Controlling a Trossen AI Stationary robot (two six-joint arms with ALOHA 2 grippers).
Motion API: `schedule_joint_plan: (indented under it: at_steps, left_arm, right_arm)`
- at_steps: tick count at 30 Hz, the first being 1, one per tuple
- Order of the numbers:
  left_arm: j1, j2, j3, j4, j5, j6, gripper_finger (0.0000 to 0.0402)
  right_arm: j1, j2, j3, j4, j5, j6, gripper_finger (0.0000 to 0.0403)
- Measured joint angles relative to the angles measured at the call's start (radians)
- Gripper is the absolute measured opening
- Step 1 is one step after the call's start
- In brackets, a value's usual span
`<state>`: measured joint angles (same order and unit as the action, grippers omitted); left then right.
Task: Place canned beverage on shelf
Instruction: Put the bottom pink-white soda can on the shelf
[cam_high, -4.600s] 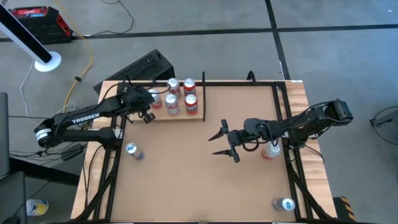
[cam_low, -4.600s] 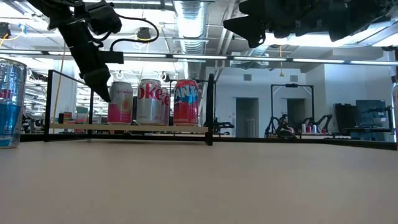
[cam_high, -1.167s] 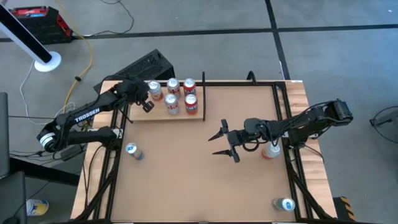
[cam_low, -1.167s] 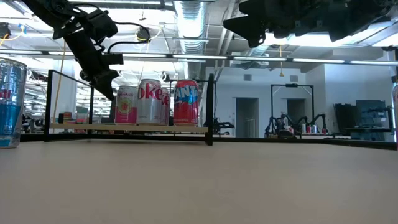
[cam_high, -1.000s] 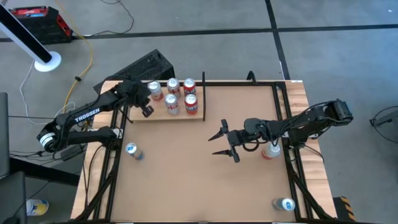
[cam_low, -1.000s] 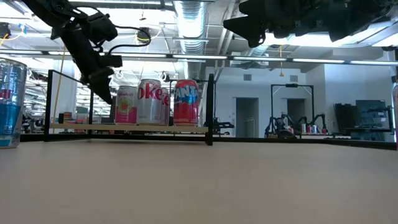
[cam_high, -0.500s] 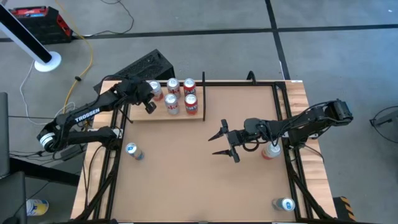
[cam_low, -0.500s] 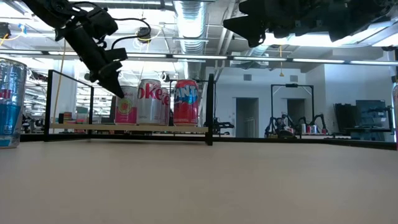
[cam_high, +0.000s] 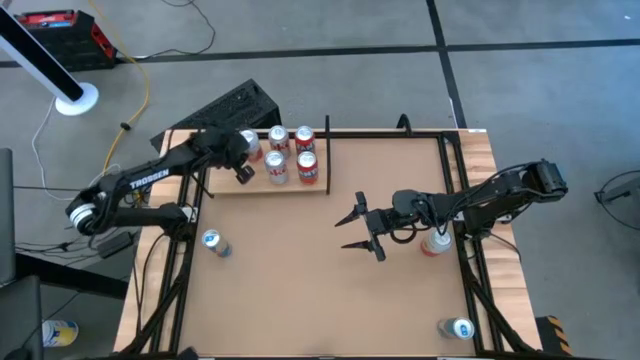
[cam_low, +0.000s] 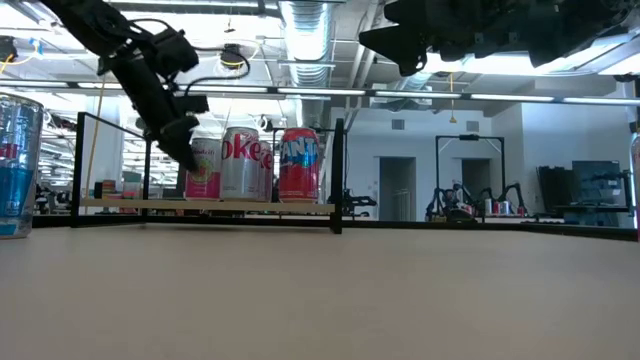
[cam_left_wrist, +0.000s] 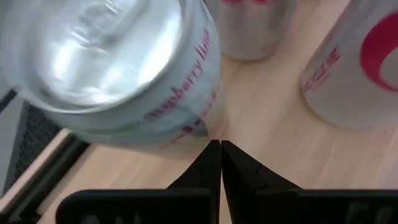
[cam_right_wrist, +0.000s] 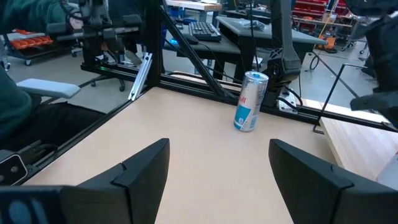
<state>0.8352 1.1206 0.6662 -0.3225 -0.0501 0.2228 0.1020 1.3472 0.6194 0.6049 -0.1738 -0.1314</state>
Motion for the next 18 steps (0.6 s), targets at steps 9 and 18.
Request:
schedule_joint_plan:
  at_steps: [9, 18]
  left_arm:
    - [-0.001, 0.052, 0.000, 0.057, -0.014, 0.005, 0.0000]
    - [-0.001, 0.050, 0.000, 0.078, -0.027, 0.000, 0.0000]
  right_arm:
    - [0.000, 0.000, 0.000, -0.019, 0.000, 0.000, 0.0297]
    - [0.000, 0.000, 0.000, -0.019, 0.000, 0.000, 0.0297]
